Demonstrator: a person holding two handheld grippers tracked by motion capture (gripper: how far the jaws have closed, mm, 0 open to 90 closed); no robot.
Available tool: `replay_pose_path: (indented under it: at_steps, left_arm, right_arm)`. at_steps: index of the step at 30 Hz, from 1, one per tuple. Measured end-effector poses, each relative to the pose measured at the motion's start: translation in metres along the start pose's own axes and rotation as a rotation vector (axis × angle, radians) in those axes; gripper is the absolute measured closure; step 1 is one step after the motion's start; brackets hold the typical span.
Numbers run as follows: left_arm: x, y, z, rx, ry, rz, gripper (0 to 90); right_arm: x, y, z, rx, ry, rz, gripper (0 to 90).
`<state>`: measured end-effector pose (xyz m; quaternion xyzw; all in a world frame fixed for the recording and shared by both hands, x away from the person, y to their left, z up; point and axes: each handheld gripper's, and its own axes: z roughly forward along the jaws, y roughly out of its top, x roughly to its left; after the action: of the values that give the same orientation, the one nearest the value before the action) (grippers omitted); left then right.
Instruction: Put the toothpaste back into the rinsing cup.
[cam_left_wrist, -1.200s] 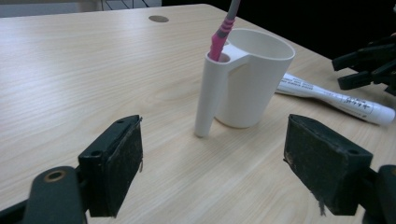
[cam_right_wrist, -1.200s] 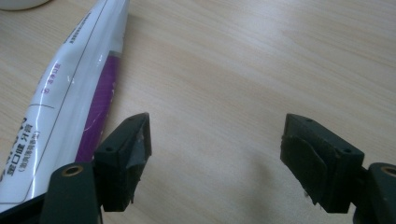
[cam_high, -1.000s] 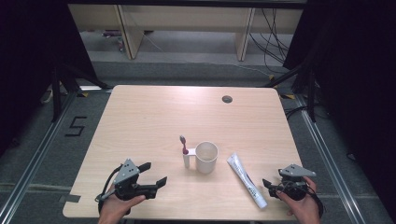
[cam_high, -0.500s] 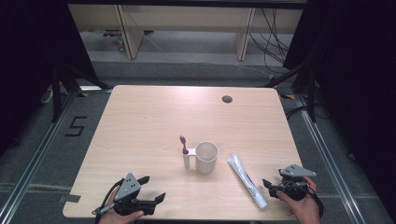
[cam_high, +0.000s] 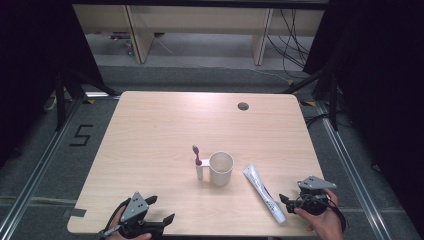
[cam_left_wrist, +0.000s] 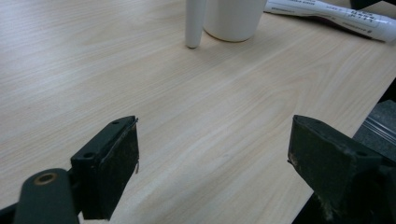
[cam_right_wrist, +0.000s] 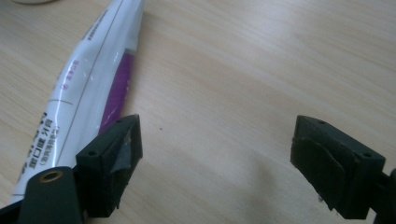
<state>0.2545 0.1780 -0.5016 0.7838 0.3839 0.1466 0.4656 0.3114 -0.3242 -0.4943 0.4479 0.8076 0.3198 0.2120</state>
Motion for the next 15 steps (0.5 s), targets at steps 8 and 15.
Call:
replay_pose_path:
  at_steps: [8, 15]
  left_arm:
    - [0.001, -0.003, 0.0, 0.006, 0.003, 0.002, 15.8]
    - [0.0, -0.003, 0.001, 0.0, 0.001, 0.008, 15.8]
  right_arm:
    - [0.003, 0.019, -0.015, -0.031, 0.002, -0.018, 18.1]
    - [0.018, 0.034, -0.022, -0.011, 0.045, -0.036, 17.7]
